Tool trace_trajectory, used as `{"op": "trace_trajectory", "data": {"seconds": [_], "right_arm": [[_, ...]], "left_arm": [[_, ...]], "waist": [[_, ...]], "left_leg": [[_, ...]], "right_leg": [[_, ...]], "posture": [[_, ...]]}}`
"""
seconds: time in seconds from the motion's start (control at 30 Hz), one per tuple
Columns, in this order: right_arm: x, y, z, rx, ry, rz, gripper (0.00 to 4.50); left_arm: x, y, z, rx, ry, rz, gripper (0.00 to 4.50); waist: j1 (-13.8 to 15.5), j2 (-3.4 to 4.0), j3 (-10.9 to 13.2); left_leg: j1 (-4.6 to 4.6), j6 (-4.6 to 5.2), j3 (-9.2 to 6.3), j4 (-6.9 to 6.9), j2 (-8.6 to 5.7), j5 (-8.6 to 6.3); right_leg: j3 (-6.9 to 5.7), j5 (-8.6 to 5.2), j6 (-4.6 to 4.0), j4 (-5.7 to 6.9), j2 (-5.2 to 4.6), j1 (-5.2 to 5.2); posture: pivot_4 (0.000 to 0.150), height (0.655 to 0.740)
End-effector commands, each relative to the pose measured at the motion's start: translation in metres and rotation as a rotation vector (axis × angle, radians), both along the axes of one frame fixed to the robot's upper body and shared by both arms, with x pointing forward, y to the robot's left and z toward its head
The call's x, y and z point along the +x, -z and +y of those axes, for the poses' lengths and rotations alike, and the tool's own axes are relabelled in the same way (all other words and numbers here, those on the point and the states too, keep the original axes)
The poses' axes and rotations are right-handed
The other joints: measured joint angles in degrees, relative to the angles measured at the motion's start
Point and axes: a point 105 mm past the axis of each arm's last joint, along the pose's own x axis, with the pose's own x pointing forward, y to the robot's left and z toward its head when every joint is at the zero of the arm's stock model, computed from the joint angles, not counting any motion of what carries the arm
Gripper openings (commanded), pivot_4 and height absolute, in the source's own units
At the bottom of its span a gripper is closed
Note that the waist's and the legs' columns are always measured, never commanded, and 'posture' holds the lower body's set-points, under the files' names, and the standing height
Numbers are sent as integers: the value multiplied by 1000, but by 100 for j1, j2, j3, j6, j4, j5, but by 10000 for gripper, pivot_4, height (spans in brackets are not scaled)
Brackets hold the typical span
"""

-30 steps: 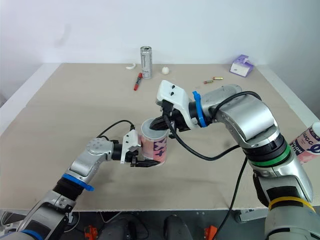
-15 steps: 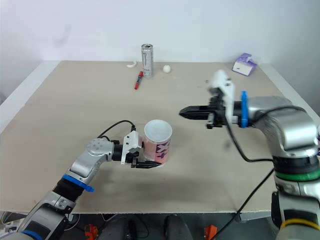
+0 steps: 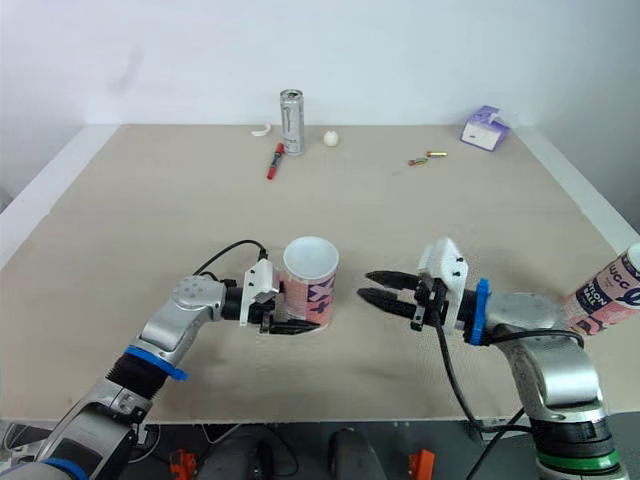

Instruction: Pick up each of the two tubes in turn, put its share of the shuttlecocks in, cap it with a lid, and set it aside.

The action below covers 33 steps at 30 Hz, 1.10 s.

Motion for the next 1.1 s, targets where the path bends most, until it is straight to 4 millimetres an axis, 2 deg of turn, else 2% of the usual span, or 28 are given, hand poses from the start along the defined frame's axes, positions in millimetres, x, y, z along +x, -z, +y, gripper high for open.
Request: {"op": "trace_trajectory", "data": {"seconds": [0.03, 0.07, 0.1, 0.4, 0.5, 0.73, 1.1], "right_arm": [[-2, 11, 7, -32, -52, -39, 37727], [-2, 17, 9, -40, -66, -36, 44236], [-3, 20, 10, -44, -80, -33, 44696], [-4, 43, 21, -15, -135, -3, 44696], [0, 49, 29, -11, -144, 5, 44696], [8, 47, 47, 36, -163, 9, 44696], [16, 47, 73, 71, -193, 0, 44696]], "left_arm": [[1, -4, 3, -12, 5, -31, 45000], [1, -6, 2, -19, 9, -44, 45000], [1, -8, 2, -25, 13, -57, 45000], [-1, -22, 10, -38, 50, -148, 45000], [-2, -31, 23, -40, 65, -169, 45000], [-9, -41, 35, -79, 85, -121, 45000], [-11, -45, 48, -114, 46, -56, 45000]], "waist": [[8, -5, 3], [10, -4, 4], [10, -4, 4], [18, -11, 33], [6, -14, 52], [6, -14, 67], [4, -14, 69]], "left_leg": [[-5, 0, -6, -1, 0, 0], [-5, -1, -6, -1, 0, 0], [-11, -3, -4, -5, -1, -1], [-22, -23, -10, -6, -7, -24], [-21, -23, -12, -6, -7, -24], [-20, -25, -12, -3, -6, -23], [-16, -31, -13, 3, -7, -20]], "right_leg": [[-4, -2, -3, 0, 0, -1], [-5, -5, -7, 0, 1, 0], [-3, -10, -8, 0, -1, -7], [4, -7, -6, 1, 5, -12], [5, -7, -6, 4, 7, -12], [6, -9, -7, 15, 8, -13], [10, -11, -7, 32, 11, -13]], "posture": [[1500, 7400], [1500, 7400], [1500, 7400], [1500, 7400], [1500, 7400], [1500, 7400], [1500, 7400]]}}
